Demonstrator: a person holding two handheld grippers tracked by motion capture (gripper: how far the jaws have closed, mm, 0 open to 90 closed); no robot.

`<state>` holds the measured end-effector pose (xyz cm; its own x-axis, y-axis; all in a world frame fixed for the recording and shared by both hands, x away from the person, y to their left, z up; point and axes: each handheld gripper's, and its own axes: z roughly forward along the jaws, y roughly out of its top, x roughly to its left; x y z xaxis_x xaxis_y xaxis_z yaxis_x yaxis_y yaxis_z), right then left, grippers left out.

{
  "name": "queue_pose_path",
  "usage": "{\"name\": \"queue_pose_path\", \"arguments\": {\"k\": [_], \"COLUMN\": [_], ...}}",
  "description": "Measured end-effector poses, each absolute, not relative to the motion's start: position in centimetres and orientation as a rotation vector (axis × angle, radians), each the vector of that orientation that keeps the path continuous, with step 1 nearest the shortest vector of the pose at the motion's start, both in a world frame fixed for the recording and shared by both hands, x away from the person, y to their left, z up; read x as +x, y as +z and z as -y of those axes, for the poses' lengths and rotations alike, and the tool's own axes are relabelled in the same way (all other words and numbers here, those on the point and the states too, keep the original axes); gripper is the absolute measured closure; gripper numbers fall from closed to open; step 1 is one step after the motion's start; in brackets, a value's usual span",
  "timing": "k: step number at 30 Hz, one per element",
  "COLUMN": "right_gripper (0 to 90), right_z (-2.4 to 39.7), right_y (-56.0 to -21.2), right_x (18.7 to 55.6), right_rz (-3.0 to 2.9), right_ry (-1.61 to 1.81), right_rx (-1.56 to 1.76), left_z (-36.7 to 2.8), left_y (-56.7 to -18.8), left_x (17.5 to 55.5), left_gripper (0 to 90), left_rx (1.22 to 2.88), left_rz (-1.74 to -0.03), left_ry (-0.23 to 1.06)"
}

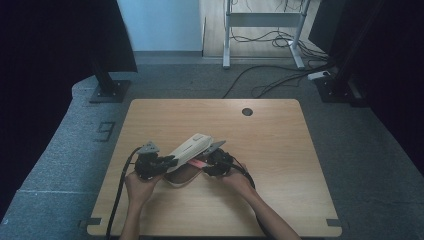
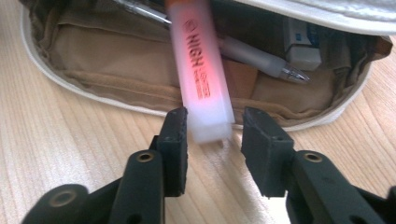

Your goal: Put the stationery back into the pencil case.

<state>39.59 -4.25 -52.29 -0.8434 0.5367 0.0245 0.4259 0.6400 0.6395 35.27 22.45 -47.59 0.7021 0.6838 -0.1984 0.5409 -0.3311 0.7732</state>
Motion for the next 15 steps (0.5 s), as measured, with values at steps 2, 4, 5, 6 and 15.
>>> {"name": "queue_pose_path", "arguments": {"k": [2,4,5,6,15], "right_gripper": [60.9,61.1,61.4,61.6,60.4], "right_z": [4.3,4.3,4.3,4.2,4.0], "right_y": [-52.3,-52.3,-52.3,-52.3,-52.2], "right_x": [39.8,40.0,40.1,40.1,40.8], "right_rz": [-2.692,-2.693,-2.692,-2.691,-2.628], "right_ry": [0.976,0.981,0.980,0.978,0.957], "right_rx": [0.806,0.809,0.809,0.806,0.804], "left_z": [-22.5,-22.4,-22.4,-22.4,-22.4], "left_y": [-47.6,-47.6,-47.6,-47.6,-47.6], "left_x": [35.3,35.3,35.3,35.3,35.3], "left_gripper": [74.6,74.6,74.6,74.6,74.6], "left_rx": [2.017,2.017,2.017,2.017,2.019], "left_rz": [-0.937,-0.937,-0.937,-0.937,-0.936], "left_ry": [0.203,0.203,0.204,0.203,0.202]}}
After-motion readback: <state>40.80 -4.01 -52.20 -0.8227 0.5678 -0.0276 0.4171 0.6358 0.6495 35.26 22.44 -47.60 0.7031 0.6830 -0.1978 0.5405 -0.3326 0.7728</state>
